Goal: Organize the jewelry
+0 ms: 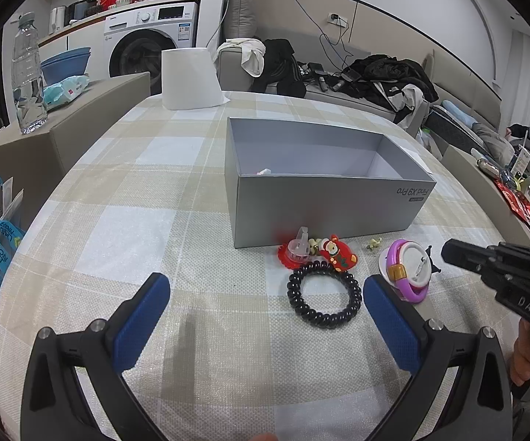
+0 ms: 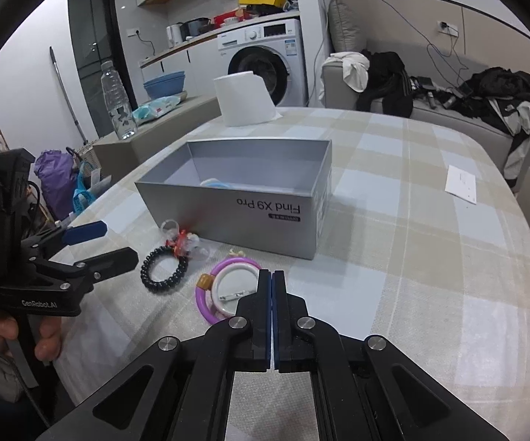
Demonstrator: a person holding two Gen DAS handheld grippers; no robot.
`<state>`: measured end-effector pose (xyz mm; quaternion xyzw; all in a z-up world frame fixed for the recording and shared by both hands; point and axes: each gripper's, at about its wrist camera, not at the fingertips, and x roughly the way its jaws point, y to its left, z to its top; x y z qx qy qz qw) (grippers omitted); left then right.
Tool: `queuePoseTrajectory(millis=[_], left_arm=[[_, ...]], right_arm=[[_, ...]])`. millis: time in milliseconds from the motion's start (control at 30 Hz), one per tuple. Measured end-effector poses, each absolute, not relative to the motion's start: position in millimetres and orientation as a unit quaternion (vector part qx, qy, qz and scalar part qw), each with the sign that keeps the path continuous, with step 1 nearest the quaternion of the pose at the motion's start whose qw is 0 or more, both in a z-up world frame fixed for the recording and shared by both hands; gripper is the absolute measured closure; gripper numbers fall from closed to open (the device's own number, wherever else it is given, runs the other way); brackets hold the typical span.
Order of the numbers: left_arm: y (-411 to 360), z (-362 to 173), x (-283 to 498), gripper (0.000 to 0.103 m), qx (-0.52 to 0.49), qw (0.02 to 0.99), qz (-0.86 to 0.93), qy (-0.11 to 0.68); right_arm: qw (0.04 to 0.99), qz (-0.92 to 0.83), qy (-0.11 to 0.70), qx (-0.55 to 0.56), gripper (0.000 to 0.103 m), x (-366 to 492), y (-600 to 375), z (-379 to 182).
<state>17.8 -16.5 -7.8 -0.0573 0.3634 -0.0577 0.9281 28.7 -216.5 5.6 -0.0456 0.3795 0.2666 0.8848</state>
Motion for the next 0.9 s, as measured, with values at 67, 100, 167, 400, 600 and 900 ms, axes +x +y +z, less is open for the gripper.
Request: queuePoseTrajectory(millis=[67, 100, 167, 400, 600, 900], left_arm=[[-16.2, -7.5, 18.1, 0.001, -0.058, 0.928, -0.058, 0.364], [-16.6, -8.2, 17.6, 0.001, -0.058, 0.928, -0.059, 0.365], [-17.8, -9.7, 17.4, 0.001, -0.057, 0.926, -0.062, 0.367], [-32.0, -12.9, 20.3, 0.001, -0.027, 0.913, -0.087, 0.397], [-50.0, -19.6, 26.5, 0.021, 0.013, 0.894, -0.123, 0.431], [-58.9, -16.1, 23.3, 0.063, 0.047, 0.895, -0.136, 0.421]], right_arm=[[0.882, 0.267, 0.386, -0.05, 0.093, 28.5, -213.0, 1.6], [0.88, 0.269, 0.388, -0.053, 0.082, 28.0, -210.3, 0.0], [0.881, 0.271, 0.385, -0.057, 0.066, 25.3, -206.7, -0.8], [0.871, 0.273, 0.401, -0.076, 0.06, 25.4, -195.6, -9.0], [0.874, 0.273, 0.398, -0.059, 0.098, 28.0, -204.9, -2.1], [0.877, 0.278, 0.387, -0.049, 0.1, 26.4, -209.3, 4.2]])
